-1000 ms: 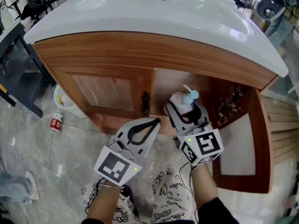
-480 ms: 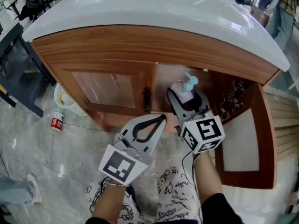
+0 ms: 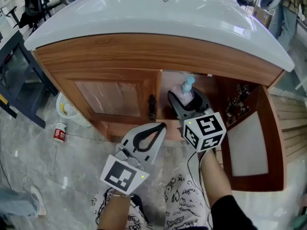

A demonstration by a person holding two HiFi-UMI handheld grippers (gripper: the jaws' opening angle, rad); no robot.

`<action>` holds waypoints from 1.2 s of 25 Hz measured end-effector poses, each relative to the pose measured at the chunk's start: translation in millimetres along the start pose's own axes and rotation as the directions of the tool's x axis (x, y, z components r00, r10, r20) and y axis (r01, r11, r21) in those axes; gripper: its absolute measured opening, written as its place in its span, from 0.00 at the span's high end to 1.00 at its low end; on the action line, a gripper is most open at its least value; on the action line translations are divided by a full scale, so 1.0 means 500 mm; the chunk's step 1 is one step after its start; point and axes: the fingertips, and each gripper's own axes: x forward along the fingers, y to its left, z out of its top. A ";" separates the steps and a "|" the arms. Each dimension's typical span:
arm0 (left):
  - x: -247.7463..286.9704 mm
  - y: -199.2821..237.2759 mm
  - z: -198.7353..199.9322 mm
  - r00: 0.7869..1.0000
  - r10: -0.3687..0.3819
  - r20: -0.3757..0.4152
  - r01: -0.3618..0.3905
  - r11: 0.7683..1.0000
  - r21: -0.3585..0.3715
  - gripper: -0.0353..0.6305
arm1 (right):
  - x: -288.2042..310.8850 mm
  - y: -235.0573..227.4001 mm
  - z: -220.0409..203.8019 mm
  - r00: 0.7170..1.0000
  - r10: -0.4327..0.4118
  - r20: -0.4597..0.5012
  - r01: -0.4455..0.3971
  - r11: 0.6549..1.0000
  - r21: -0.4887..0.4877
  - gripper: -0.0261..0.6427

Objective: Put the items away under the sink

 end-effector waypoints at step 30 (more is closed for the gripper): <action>0.008 -0.019 -0.001 0.999 -0.037 0.008 0.037 0.999 -0.002 0.94 | 0.089 -0.042 -0.006 1.000 0.005 -0.021 -0.004 0.999 0.044 0.64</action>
